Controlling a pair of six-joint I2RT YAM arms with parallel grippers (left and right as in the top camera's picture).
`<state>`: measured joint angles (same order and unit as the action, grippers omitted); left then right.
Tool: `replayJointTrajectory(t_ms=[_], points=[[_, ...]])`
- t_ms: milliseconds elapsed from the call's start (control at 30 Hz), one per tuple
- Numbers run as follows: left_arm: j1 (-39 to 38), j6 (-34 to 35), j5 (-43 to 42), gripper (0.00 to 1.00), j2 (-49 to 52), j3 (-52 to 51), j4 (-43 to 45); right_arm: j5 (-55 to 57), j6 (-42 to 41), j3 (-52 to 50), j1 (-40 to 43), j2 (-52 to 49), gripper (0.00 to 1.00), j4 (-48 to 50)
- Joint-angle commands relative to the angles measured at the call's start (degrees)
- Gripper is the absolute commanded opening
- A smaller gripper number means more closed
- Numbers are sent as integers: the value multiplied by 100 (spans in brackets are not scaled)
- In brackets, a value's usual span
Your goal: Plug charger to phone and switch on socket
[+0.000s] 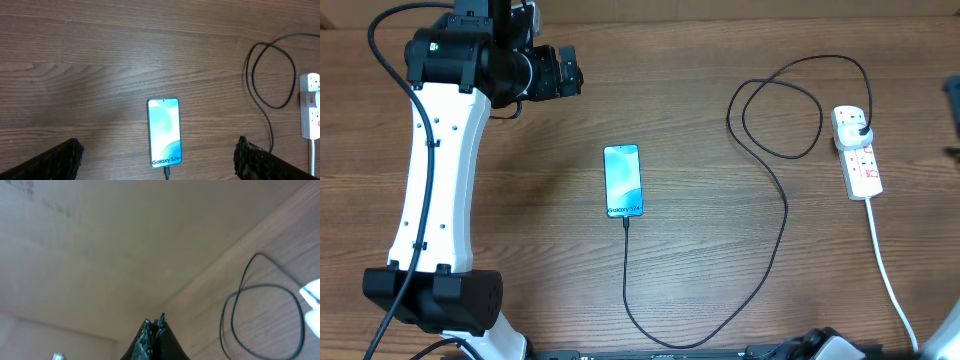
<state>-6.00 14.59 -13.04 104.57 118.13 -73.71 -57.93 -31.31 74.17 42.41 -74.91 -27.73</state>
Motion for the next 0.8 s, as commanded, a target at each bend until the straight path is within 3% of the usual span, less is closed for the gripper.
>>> replayJointTrajectory(t_ms=[0, 200, 333, 467, 500, 567, 600, 767], points=[[-50, -42, 13, 100, 13, 11, 9, 1598, 728, 28, -903, 623, 4, -586], [-50, -44, 13, 100, 13, 11, 9, 4809, 1814, 59, -2785, 949, 4, -1766], [-50, -44, 13, 99, 13, 11, 9, 4942, 2490, 59, -3827, 955, 4, -1897], [-50, -44, 13, 100, 13, 11, 9, 5351, 2564, 59, -4675, 955, 4, -1958], [-50, -44, 15, 100, 13, 11, 9, 5364, 2564, 59, -4750, 955, 9, -1982], [-50, -44, 13, 100, 13, 11, 11, 5355, 2555, 59, -4863, 955, 58, -2149], [-50, -42, 13, 100, 13, 11, 9, 5316, 2540, 57, -4863, 955, 100, -2463], [-50, -44, 13, 99, 13, 11, 9, 5318, 2540, 52, -4863, 942, 100, -3305]])
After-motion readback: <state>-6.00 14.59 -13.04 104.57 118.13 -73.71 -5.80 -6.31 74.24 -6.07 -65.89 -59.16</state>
